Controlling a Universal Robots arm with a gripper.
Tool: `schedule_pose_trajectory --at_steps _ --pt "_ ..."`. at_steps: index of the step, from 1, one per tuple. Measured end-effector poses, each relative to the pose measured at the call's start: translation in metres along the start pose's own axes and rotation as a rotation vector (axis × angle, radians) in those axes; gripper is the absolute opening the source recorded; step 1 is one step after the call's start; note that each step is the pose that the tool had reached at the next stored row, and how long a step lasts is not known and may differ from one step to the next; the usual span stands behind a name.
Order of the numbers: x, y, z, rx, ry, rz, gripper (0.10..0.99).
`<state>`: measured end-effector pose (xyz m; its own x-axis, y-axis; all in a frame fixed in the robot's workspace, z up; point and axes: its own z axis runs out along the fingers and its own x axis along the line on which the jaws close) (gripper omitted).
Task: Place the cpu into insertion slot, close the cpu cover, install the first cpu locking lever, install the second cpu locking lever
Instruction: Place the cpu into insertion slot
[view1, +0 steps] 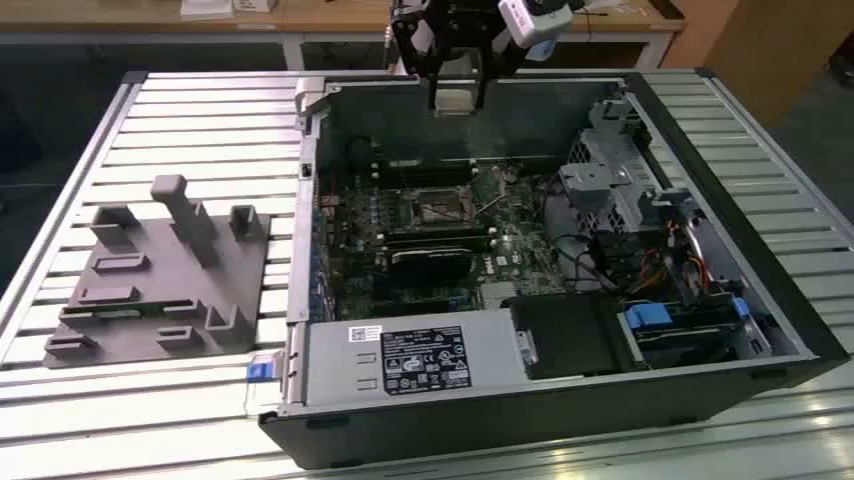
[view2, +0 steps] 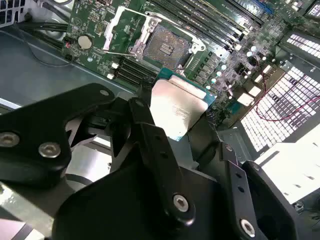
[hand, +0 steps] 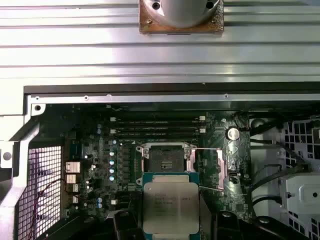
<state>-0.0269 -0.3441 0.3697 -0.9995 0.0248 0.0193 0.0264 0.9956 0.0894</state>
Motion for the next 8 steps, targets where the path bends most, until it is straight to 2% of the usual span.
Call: schedule_pose_trajectory --at_steps 8 --pt "0.0000 -0.0001 0.0009 0.000 0.0000 0.000 0.541"
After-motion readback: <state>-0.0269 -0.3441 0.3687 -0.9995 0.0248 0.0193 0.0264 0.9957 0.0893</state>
